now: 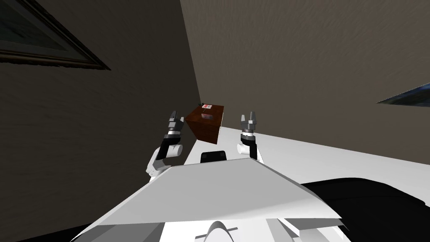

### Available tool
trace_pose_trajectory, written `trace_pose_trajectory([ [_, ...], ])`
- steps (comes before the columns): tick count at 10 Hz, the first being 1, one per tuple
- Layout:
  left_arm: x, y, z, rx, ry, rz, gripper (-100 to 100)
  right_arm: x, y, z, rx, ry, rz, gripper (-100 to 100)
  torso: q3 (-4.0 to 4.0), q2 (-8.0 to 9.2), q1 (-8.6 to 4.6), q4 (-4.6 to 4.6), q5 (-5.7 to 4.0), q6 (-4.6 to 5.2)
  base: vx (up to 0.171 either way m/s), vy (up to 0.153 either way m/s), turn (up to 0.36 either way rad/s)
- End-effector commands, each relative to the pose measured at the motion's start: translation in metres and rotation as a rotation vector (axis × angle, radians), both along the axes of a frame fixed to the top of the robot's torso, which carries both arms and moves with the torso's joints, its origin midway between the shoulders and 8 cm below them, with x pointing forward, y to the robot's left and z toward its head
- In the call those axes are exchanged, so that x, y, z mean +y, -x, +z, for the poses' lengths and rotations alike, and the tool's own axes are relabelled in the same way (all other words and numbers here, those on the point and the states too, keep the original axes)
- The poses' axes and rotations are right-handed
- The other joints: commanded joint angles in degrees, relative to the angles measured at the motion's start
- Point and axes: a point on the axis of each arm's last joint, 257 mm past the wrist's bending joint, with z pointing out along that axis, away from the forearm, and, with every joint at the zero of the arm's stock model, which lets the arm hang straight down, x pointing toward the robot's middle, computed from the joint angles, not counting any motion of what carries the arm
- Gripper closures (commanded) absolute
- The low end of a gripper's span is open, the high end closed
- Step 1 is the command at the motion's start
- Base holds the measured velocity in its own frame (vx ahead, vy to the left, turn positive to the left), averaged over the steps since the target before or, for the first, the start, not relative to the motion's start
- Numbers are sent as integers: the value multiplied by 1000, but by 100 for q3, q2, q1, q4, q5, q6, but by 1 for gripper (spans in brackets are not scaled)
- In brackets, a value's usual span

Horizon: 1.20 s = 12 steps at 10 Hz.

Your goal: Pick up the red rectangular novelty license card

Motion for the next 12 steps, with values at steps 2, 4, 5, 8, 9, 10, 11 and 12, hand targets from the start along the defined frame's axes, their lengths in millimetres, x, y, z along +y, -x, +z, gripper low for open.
trace_pose_trajectory([
  [2,-2,-17,-1,41,-7,-14,-100,0,0,0,0,0,0,0,0,0,1,0,0,-1,-28,-48,-22],
  [4,-2,-30,-6,83,-12,-20,-100,0,0,0,0,0,0,0,0,0,-2,0,-1,-1,-28,-54,-24],
  [5,-1,-32,-11,105,-11,-15,-100,0,0,0,0,0,0,0,-1,-1,-5,0,-1,0,-20,-44,-13],
  [8,-1,-45,-17,153,-17,-19,-100,0,0,0,0,0,0,0,-1,-3,0,-1,0,-1,-18,-37,-15],
  [9,-2,-56,-15,169,-24,-28,-100,0,0,0,0,0,0,0,-3,-6,9,-1,2,-2,-15,-37,-40],
  [10,0,-58,-22,197,-24,-23,-100,0,0,0,0,0,0,0,-3,-6,4,-1,1,0,-14,-38,-19],
  [11,-1,-69,-19,209,-32,-31,-100,0,0,0,0,0,0,0,-3,-6,3,-1,0,-2,-17,-51,-41],
  [12,0,-71,-27,239,-31,-26,-100,0,0,0,0,0,0,0,-3,-6,-2,-1,-1,0,-11,-46,-20],
])
